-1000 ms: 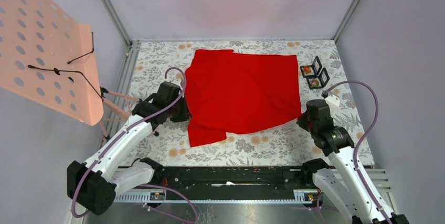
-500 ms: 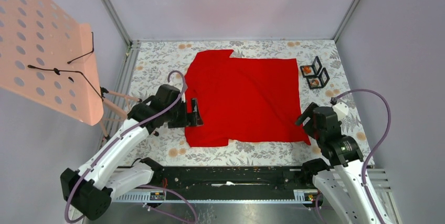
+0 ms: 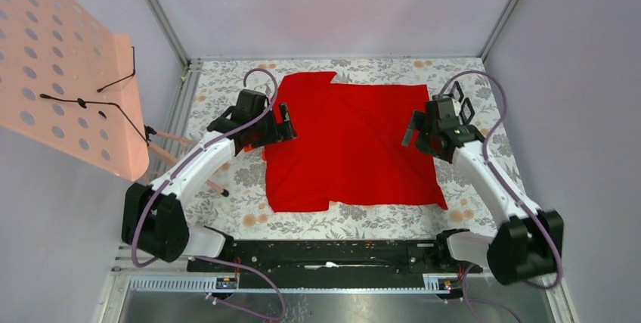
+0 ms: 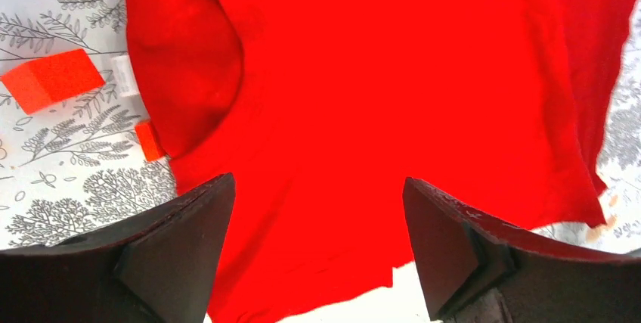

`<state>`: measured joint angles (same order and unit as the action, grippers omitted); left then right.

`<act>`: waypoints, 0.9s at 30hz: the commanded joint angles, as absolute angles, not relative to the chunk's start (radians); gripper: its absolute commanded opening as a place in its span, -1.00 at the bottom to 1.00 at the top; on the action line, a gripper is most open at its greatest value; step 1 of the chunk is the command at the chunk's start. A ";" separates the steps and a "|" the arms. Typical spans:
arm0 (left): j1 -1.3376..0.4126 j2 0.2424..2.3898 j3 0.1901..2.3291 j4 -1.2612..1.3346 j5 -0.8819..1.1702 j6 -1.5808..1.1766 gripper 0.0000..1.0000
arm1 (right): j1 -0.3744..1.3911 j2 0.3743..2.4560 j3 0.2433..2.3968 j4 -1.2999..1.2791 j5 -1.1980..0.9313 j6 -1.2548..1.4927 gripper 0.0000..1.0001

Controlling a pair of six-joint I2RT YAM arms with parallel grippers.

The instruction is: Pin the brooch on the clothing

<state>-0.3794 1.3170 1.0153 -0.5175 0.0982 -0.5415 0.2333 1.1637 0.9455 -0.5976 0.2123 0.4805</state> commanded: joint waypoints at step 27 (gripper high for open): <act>-0.172 1.747 1.151 -0.258 -0.005 -0.601 0.36 | -0.063 1.787 1.238 -0.584 -0.019 0.381 0.42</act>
